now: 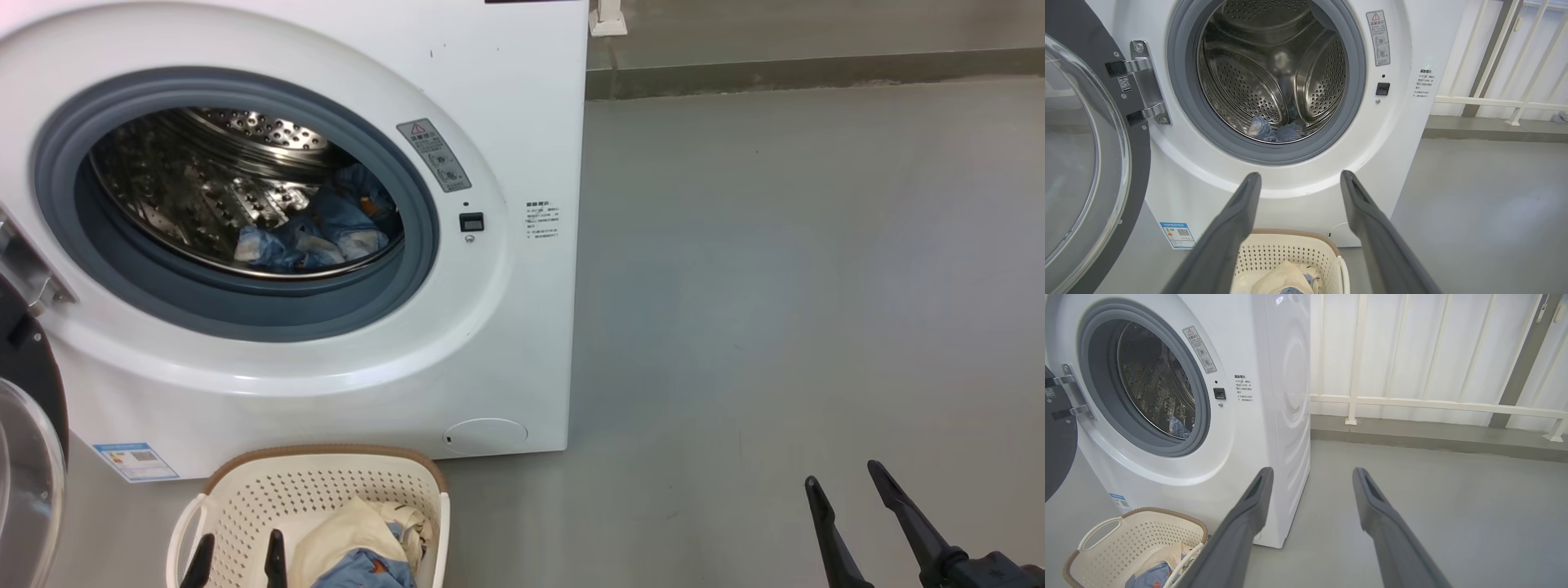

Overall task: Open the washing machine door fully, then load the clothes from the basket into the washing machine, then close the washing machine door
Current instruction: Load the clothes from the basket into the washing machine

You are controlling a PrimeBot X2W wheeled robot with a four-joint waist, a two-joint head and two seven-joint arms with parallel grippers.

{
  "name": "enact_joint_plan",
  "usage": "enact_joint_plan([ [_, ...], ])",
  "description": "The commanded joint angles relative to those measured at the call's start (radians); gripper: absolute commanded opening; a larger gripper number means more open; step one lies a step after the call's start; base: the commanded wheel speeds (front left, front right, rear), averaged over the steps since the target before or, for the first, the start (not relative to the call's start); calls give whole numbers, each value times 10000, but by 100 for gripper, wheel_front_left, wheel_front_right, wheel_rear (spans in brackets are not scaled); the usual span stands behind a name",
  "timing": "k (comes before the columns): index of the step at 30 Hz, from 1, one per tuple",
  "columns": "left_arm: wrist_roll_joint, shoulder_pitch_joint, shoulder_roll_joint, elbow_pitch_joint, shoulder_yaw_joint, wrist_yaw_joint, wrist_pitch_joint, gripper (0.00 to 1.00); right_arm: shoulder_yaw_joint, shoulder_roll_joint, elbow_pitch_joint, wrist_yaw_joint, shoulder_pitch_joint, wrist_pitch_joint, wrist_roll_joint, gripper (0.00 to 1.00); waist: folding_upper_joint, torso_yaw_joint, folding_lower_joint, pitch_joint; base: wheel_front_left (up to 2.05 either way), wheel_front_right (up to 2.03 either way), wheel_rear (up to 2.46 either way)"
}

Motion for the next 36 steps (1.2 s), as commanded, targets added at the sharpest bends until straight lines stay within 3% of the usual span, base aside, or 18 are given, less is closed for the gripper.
enact_joint_plan([
  [1, 139, -200, 21, -136, 289, -67, -53, 100, 243, -123, -270, 62, -137, -48, -186, 100, 0, -17, 0, 8, 0, 0, 0],
  [25, 74, -459, -46, 46, 288, -22, -53, 100, 207, -188, -309, 62, -249, -48, -172, 100, 0, -136, 0, 153, 0, 0, 0],
  [36, -265, -1539, 8, 1742, 14, -232, 475, 100, 95, -266, -602, 62, -527, -48, -69, 100, 0, -367, 0, 1204, 0, 0, 0],
])
